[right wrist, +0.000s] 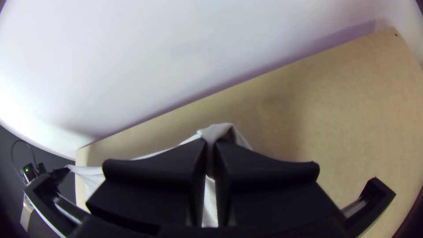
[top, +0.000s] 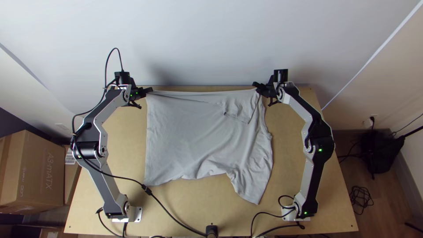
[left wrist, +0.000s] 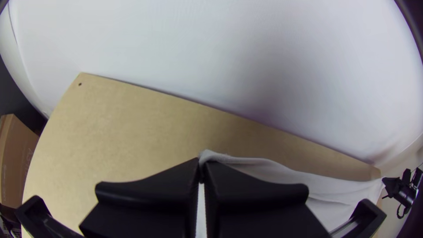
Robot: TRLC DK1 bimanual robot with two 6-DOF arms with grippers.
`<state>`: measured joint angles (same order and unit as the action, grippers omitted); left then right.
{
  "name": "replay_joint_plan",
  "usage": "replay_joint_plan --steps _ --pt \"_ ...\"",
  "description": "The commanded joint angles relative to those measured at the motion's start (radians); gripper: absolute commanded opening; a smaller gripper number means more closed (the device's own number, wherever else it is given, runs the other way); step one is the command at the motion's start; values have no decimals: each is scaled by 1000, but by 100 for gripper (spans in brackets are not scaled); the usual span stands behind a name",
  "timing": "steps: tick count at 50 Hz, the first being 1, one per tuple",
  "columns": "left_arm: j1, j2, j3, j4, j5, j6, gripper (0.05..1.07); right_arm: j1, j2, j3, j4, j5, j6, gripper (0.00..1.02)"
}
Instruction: Fold the t-shirt
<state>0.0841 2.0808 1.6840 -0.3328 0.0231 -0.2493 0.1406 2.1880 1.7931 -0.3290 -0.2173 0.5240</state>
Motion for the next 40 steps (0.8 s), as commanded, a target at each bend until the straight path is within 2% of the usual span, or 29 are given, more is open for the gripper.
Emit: replay_joint_plan --steps 1,13,40 --pt "-1 -28 22 -43 3 -44 8 -21 19 46 -47 19 22 2" --pt "-21 -119 -66 -63 8 -71 8 -21 -37 31 -128 19 16 2" --pt "-58 -311 -330 -37 20 -117 8 -16 -200 -143 -162 21 8 2"
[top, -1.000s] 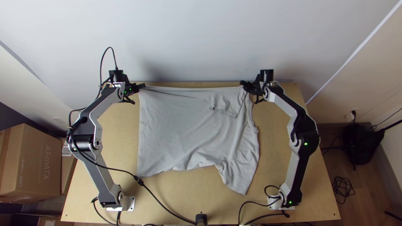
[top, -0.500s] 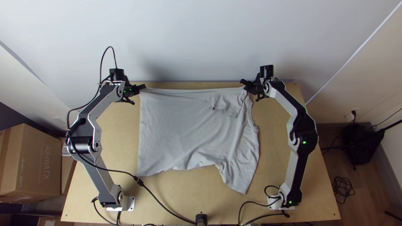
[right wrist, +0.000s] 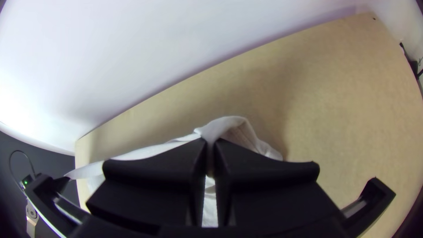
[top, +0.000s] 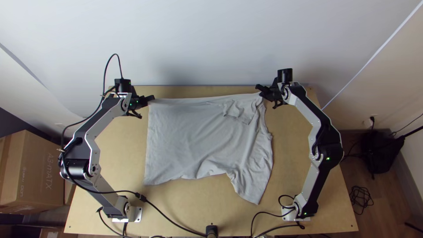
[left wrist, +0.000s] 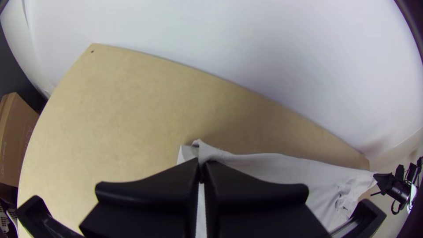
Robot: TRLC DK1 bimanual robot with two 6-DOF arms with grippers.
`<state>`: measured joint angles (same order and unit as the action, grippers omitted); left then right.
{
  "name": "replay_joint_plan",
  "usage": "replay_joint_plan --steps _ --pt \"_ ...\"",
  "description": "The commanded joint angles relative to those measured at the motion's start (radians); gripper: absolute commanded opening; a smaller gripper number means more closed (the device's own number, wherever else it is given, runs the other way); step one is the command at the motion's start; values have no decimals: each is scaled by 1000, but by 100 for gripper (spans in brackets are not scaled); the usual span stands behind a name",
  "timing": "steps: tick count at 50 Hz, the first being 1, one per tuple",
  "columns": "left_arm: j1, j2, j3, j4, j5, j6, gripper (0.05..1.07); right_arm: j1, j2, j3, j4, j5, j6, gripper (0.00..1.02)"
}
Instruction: Fold the t-shirt
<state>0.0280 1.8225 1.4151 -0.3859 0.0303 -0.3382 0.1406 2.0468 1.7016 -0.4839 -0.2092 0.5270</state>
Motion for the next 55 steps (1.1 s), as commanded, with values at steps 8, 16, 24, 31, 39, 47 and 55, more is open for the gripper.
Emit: replay_joint_plan --steps 8,16,24,31,39,47,55 --pt "-2 -103 -143 44 13 -38 8 -15 -103 -126 -7 13 -4 2" --pt "1 -144 -209 68 29 -45 8 -10 -137 -194 -1 13 -2 2" --pt "1 -166 -274 90 29 -45 8 -4 -169 -260 22 13 -2 2" --pt "-3 -181 -334 113 29 -51 8 -3 -189 -321 47 13 -2 2" --pt "-3 -186 -392 139 29 -64 8 2 -209 -430 122 11 2 2" --pt "-3 -190 -456 179 29 -73 8 7 -211 -500 169 13 7 2" --pt "-3 -195 -530 239 25 -62 8 14 -215 -553 217 13 8 2"
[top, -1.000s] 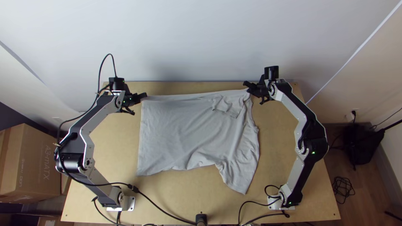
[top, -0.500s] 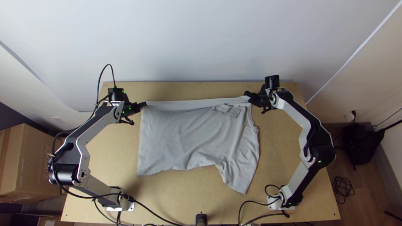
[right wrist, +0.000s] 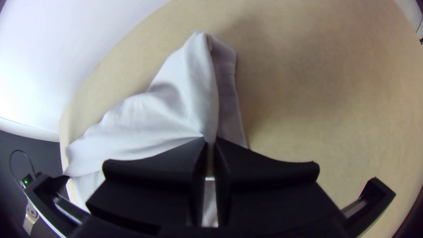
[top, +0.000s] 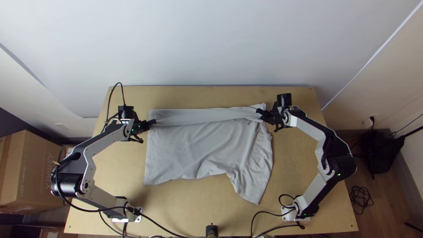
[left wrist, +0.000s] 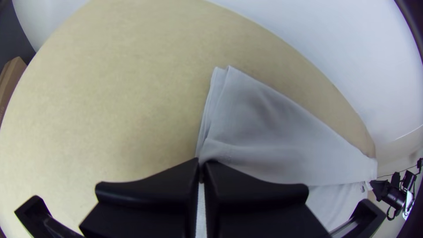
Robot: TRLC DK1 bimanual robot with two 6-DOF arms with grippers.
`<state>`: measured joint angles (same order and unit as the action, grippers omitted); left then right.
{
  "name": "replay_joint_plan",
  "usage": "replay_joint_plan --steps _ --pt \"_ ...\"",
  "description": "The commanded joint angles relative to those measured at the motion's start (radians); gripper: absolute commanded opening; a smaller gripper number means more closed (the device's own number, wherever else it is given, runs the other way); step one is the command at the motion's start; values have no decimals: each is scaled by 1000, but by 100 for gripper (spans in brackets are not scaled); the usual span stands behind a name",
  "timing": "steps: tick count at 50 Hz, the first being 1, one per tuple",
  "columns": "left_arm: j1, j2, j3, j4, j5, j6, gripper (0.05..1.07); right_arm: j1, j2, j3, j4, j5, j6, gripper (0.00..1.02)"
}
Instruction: Fold the t-shirt
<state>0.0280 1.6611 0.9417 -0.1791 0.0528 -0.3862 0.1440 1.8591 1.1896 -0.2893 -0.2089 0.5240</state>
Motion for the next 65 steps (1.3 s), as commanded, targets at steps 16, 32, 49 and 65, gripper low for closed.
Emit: replay_joint_plan --steps 16,32,49,65 --pt "35 -118 -132 66 41 26 91 -9 -90 -48 -40 11 30 65" --pt "125 -313 -80 -14 128 32 96 -61 -459 -179 -203 -20 11 91" --pt "138 -531 71 -329 190 69 96 -90 -683 -357 -628 -69 10 91" --pt "138 -644 193 -500 190 122 96 -18 -653 -498 -768 -132 -32 81"
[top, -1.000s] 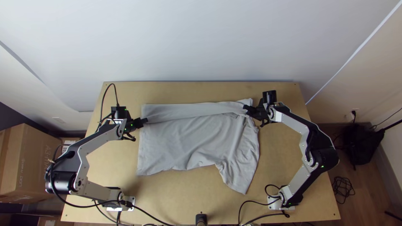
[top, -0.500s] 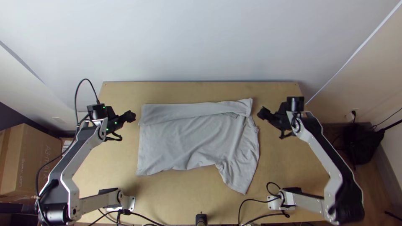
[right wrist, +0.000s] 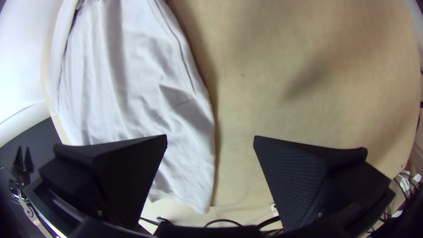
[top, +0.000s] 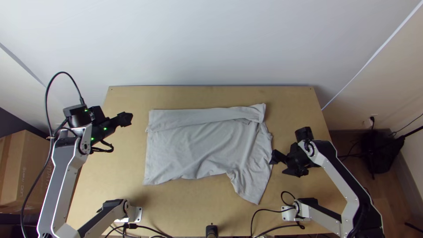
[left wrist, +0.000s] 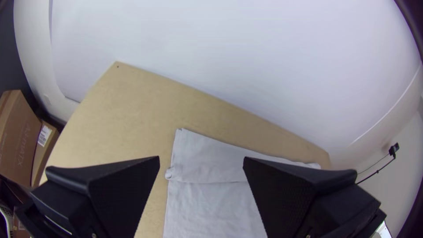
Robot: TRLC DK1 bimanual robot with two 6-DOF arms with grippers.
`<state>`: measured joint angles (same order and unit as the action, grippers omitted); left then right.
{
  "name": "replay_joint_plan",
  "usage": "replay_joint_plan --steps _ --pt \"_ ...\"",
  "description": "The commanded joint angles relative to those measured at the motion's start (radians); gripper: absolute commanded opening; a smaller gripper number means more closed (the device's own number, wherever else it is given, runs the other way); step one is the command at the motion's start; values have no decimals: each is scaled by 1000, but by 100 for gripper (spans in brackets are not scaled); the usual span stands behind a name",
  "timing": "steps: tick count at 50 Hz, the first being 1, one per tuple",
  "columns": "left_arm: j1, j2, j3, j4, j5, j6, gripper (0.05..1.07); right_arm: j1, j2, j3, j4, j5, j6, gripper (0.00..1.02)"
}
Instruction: Fold the t-shirt
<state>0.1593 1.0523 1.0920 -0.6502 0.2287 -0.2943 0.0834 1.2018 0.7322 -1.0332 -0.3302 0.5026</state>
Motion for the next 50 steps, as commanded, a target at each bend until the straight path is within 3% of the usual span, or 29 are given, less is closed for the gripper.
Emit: replay_joint_plan --steps 1,12,33,39,47,50 --pt "6 -40 42 -31 14 32 96 55 4 -47 -24 -10 -10 80" --pt "17 -66 34 -54 14 40 96 187 25 -76 -10 -13 22 53" --pt "29 -75 32 -72 14 64 96 314 163 -93 30 -44 51 52" --pt "6 -67 45 -137 17 132 96 343 196 -100 58 -56 54 51" --pt "-84 -57 42 -397 32 345 96 377 199 -108 93 -52 37 4" --pt "-98 -49 20 -493 32 406 96 397 196 -109 97 -49 37 2"
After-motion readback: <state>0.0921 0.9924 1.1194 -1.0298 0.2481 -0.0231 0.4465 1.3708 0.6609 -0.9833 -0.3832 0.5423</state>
